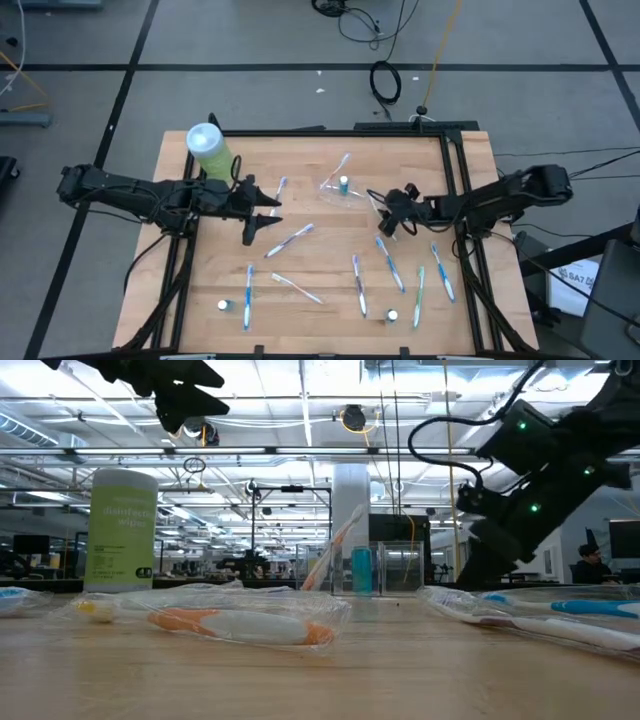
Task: Pick & Place toothbrushing station
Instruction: Put the top green toothbrush into the transparent organizer
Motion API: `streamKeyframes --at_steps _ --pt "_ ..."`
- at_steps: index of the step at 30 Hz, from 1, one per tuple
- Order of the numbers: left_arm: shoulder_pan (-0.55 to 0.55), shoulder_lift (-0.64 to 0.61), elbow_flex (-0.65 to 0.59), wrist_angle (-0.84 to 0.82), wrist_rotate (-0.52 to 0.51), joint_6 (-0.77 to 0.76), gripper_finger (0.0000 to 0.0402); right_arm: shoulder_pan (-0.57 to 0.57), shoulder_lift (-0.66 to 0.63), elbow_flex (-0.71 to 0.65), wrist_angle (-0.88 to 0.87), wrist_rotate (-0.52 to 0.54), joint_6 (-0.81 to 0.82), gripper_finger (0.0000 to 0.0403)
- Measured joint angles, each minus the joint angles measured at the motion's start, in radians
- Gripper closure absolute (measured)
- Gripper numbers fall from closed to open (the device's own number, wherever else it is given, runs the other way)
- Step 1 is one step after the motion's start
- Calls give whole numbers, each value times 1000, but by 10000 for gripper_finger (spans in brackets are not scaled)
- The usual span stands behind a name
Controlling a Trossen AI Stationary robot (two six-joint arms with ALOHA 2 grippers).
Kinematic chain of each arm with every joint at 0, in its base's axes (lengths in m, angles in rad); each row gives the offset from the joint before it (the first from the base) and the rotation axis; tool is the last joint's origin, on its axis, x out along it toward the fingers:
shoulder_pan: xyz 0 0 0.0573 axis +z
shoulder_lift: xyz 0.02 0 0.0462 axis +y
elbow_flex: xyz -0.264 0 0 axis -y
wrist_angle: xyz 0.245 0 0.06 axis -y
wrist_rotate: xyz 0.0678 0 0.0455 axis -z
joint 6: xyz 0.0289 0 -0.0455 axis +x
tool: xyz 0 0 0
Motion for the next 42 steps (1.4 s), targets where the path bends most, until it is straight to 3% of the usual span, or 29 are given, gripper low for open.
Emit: streamKeyframes --at_steps 10,15,25,32,42 --pt "0 0 0 -1 0 3 188 -26 43 0 58 -20 31 247" --pt "0 0 0 -1 0 12 188 -34 43 0 78 -99 49 267" --pt "0 0 0 -1 0 11 188 -34 43 0 73 -40 51 395" --pt "0 0 0 -1 0 11 188 -33 22 -1 74 -6 8 401" --pt "0 0 0 -1 0 11 188 -33 -148 -1 63 130 -88 402"
